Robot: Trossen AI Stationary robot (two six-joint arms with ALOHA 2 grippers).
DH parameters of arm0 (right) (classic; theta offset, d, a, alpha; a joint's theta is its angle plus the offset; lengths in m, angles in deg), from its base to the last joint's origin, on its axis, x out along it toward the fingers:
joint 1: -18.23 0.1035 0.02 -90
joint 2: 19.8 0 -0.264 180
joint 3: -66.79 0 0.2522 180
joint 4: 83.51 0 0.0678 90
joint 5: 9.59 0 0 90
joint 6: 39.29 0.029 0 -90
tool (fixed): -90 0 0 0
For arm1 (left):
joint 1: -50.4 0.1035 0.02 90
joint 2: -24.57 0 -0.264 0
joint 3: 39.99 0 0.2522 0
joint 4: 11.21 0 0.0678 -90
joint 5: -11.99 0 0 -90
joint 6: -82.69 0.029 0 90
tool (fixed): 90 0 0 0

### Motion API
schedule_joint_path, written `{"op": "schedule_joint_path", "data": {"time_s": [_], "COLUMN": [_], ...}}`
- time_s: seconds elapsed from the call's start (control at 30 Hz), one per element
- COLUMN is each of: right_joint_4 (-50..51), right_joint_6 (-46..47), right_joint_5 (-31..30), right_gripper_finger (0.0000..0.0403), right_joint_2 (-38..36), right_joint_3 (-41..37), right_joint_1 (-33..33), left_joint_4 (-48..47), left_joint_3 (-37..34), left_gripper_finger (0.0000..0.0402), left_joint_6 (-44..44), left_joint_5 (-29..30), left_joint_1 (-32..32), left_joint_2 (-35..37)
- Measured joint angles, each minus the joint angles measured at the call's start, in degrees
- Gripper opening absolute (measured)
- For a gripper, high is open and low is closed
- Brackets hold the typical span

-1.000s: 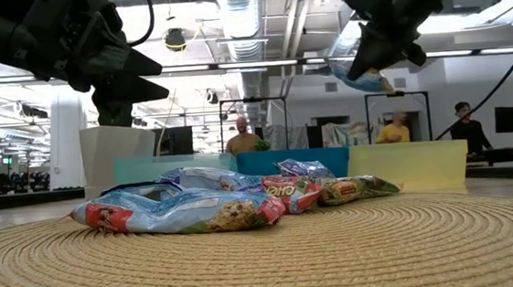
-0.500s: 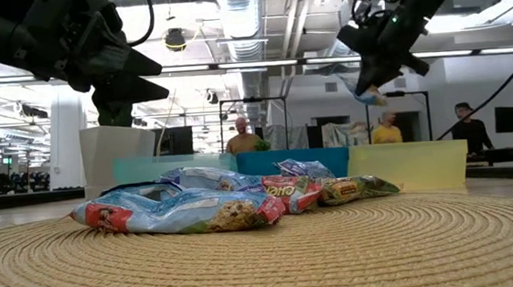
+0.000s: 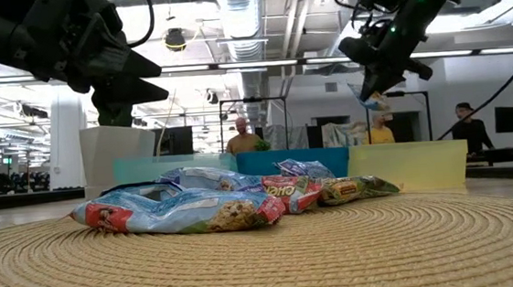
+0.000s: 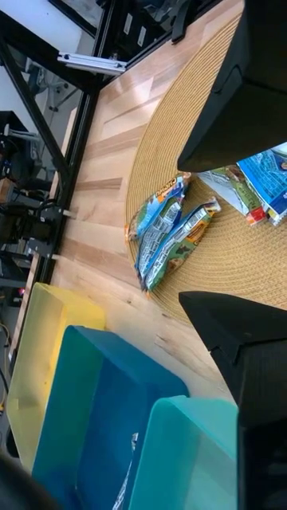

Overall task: Pick and place Granola Bars by type
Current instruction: Put the yellow granola bar into the yellow bin

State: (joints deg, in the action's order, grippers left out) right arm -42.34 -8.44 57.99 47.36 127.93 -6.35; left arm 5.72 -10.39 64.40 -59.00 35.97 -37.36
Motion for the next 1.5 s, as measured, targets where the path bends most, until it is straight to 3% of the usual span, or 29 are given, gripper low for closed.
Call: {"op": "schedule_joint_path", "data": {"time_s": [0.43,0.7,1.23,1.5], "right_joint_4": [0.25,-4.62,-6.92,-6.76], "right_joint_6": [0.78,0.71,-0.92,-1.9], "right_joint_5": [0.75,10.02,11.64,11.91], "right_gripper_finger": [0.0026,0.0027,0.0089,0.0098], "right_joint_2": [16.14,23.75,25.85,25.48], "right_joint_3": [0.0,0.0,0.0,-0.02], "right_joint_1": [-3.58,-8.35,-8.96,-8.96], "left_joint_4": [-0.01,-0.14,-0.38,-0.4], "left_joint_3": [0.0,0.0,0.0,0.0], "left_gripper_finger": [0.0249,0.0249,0.0249,0.0249], "left_joint_6": [0.02,0.02,0.0,-0.51], "left_joint_5": [0.02,-0.11,-0.2,-0.2], "left_joint_1": [0.0,0.0,0.0,0.0], "left_joint_2": [0.0,-0.02,-0.01,-0.02]}}
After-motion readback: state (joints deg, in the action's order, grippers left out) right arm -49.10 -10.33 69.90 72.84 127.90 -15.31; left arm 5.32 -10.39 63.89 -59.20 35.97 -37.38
